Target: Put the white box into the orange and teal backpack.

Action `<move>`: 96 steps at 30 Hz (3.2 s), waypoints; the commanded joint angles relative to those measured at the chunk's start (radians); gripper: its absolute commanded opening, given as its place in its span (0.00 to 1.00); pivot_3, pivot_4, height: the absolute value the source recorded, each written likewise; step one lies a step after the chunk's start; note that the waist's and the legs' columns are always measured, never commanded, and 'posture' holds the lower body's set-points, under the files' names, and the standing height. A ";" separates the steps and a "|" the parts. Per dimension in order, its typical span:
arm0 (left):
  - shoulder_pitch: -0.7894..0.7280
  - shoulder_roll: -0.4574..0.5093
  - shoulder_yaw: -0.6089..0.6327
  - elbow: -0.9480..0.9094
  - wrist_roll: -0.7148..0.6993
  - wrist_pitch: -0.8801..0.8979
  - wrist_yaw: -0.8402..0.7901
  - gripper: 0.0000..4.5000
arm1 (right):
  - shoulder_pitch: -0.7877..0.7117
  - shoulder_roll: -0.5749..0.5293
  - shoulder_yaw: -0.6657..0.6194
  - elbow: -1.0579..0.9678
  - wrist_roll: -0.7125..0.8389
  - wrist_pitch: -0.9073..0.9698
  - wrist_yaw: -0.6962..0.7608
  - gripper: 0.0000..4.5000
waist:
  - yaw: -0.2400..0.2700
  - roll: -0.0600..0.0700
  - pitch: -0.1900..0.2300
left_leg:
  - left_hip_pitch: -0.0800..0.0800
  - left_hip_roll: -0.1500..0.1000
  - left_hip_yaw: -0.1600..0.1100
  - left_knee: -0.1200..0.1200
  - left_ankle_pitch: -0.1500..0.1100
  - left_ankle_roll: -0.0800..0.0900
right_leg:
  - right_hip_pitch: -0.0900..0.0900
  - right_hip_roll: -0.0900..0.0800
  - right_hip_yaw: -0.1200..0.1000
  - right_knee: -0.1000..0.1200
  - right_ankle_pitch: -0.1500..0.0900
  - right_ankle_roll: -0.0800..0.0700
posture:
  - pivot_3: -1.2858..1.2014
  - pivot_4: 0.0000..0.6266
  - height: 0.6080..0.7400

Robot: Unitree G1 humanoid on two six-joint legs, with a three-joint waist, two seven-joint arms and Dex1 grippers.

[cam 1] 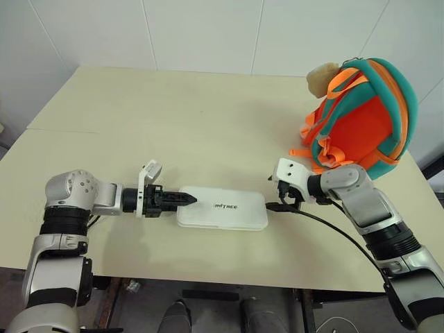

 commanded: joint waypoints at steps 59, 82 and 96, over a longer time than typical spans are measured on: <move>0.010 -0.128 0.534 -0.390 -0.122 -0.182 0.333 0.29 | -0.414 0.293 -0.562 0.547 0.272 -0.189 -0.789 0.50 | -0.034 0.000 0.000 | -0.001 0.000 0.002 -0.011 0.001 -0.001 | -0.003 -0.002 0.001 -0.007 0.001 0.000 | 0.52 0.24 1.00; -0.014 0.118 0.601 -0.227 -0.104 -0.380 0.214 0.29 | -0.346 0.287 -0.429 -0.125 0.677 0.274 -0.343 0.00 | -0.055 0.002 0.001 | -0.003 0.001 0.003 -0.016 0.002 -0.003 | -0.011 -0.002 0.001 -0.004 -0.001 -0.002 | 0.52 0.24 1.00; 0.003 0.226 0.587 -0.160 -0.059 -0.484 0.132 0.29 | -0.339 0.181 -0.430 -0.265 0.895 0.404 -0.138 0.00 | -0.049 0.002 0.001 | -0.005 0.001 0.004 -0.015 0.001 -0.002 | -0.013 -0.002 0.000 -0.004 -0.001 -0.002 | 0.52 0.24 1.00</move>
